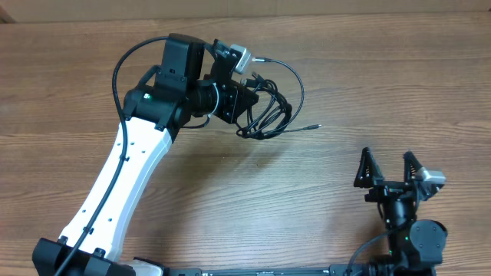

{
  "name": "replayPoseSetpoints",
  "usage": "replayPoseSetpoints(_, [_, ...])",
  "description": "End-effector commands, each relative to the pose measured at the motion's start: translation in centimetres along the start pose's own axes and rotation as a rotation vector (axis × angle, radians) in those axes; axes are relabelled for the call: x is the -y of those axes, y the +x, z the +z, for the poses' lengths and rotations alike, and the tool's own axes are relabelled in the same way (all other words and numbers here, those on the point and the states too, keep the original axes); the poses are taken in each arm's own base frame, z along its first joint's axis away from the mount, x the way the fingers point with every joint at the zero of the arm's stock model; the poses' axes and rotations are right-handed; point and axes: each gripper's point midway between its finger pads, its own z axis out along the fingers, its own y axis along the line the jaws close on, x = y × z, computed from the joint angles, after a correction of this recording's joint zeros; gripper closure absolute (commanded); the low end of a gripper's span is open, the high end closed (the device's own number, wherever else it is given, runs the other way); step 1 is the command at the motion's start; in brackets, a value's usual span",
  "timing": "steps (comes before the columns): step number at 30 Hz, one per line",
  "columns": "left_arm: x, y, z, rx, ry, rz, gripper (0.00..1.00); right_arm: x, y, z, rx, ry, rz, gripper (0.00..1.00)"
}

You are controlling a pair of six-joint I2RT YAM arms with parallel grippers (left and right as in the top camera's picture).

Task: Untangle cables
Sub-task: 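Lift the cable bundle upward with the left gripper, then move the right gripper toward the hanging cables below the left gripper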

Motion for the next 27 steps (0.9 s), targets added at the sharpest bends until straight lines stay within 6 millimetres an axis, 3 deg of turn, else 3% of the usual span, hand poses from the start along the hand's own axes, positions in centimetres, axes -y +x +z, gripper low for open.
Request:
replayPoseSetpoints(1, [2.6,-2.0,-1.6,0.068,0.074,0.053,0.96,-1.8,-4.2,-2.1,0.037,-0.039,0.007,0.0])
replayPoseSetpoints(4, [2.7,-2.1,-1.6,0.072,0.083,0.057,0.96,-3.0,-6.0,-3.9,0.002,-0.069,0.007,0.0])
replayPoseSetpoints(10, [3.8,-2.1,-1.7,0.072,0.143,0.064,0.96,-5.6,-6.6,-4.4,-0.125,-0.165,0.135,0.0])
replayPoseSetpoints(21, [4.3,-1.9,-1.8,0.063,0.174,0.061,0.96,-10.9,-3.7,0.1,-0.577,-0.373,0.296,0.0])
replayPoseSetpoints(27, [4.3,-1.9,-1.8,0.063,0.174,0.065,0.96,-12.0,-0.6,1.7,-0.775,-0.441,0.383,0.0])
